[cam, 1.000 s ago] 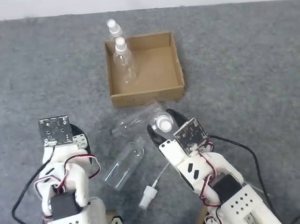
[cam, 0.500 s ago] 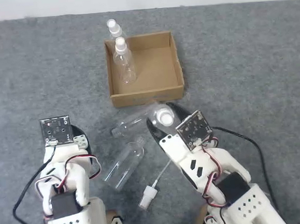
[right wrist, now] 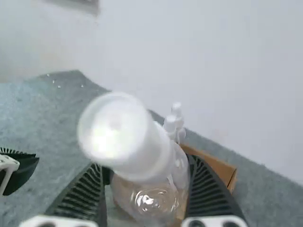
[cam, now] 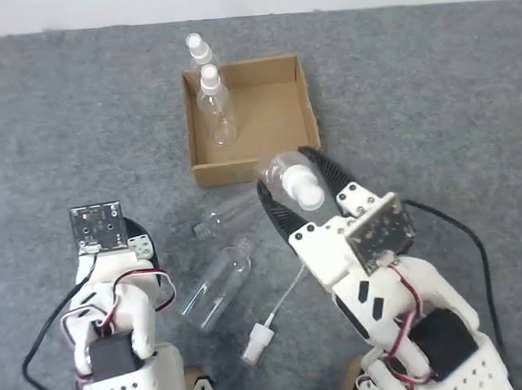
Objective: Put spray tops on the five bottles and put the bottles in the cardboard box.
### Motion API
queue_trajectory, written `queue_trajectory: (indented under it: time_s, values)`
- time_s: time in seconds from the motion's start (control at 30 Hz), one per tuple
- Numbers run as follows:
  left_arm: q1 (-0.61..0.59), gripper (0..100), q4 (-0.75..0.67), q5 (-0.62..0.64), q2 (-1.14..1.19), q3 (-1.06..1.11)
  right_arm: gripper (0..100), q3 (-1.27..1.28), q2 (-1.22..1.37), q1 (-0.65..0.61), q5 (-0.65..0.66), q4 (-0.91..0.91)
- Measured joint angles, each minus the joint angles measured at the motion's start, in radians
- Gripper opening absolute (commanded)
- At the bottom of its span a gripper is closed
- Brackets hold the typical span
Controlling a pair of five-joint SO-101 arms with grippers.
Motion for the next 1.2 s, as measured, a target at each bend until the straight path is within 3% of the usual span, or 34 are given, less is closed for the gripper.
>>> queue_trajectory:
  time_s: [0.27,0.73,1.2]
  values:
    - [0.000,3,0.000,0.000,0.000,0.000,3.3,-0.141,0.247,0.000,0.000,-0.048]
    - [0.000,3,0.000,0.000,0.000,0.008,3.3,-0.169,0.726,0.000,0.006,-0.416]
    - [0.000,3,-0.037,-0.002,0.000,0.038,3.3,-0.428,1.103,0.000,-0.078,-0.454]
